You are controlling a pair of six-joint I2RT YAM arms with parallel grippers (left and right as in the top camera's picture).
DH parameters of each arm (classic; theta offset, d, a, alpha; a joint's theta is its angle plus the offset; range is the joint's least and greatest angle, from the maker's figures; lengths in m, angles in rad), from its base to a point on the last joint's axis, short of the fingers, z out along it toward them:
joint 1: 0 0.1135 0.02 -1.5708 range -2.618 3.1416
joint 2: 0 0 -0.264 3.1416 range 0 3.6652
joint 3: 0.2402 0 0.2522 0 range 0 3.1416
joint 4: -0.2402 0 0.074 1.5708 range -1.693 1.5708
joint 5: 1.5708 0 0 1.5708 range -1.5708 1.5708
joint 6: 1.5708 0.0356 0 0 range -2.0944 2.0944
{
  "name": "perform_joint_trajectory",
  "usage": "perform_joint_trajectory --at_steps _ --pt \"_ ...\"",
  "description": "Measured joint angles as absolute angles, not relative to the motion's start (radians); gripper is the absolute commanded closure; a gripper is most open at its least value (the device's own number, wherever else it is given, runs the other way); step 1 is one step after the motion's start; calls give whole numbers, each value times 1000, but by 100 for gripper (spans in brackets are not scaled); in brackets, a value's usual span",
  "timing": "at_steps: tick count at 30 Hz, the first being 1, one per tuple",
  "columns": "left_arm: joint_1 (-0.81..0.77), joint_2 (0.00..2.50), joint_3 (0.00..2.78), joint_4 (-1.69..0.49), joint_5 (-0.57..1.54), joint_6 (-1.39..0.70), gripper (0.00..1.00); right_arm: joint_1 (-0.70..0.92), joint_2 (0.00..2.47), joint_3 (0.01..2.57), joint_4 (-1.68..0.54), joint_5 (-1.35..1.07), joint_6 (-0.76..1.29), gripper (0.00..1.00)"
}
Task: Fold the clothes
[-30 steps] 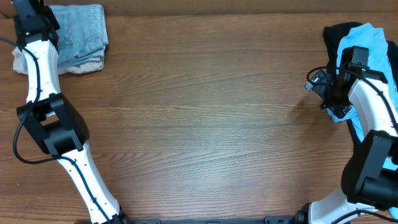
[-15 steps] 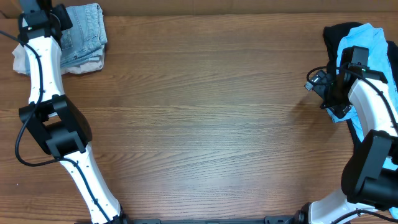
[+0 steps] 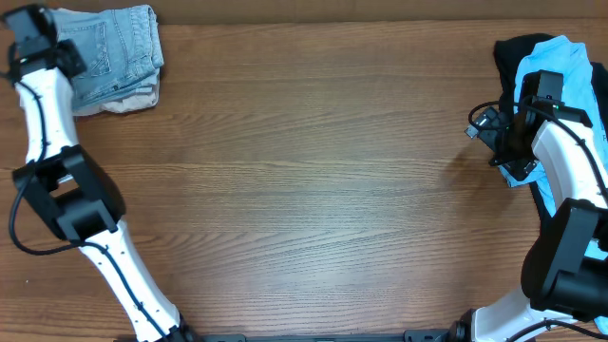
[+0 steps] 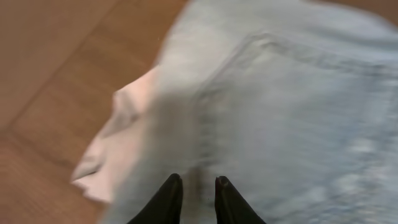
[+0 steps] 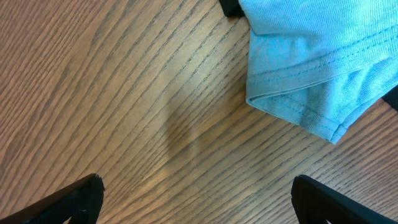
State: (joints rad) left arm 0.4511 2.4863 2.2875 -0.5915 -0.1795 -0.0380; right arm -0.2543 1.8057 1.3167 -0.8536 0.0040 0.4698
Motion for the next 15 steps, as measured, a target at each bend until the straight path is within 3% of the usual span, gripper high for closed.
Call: perform_joint_trajectory --at_steps 9,15 --pt "497 2487 2201 -572 -75 -3 73 -254 1806 1317 -853 4 470 0" --pt "491 2487 2146 -546 -56 9 86 -254 1806 1317 -853 4 470 0"
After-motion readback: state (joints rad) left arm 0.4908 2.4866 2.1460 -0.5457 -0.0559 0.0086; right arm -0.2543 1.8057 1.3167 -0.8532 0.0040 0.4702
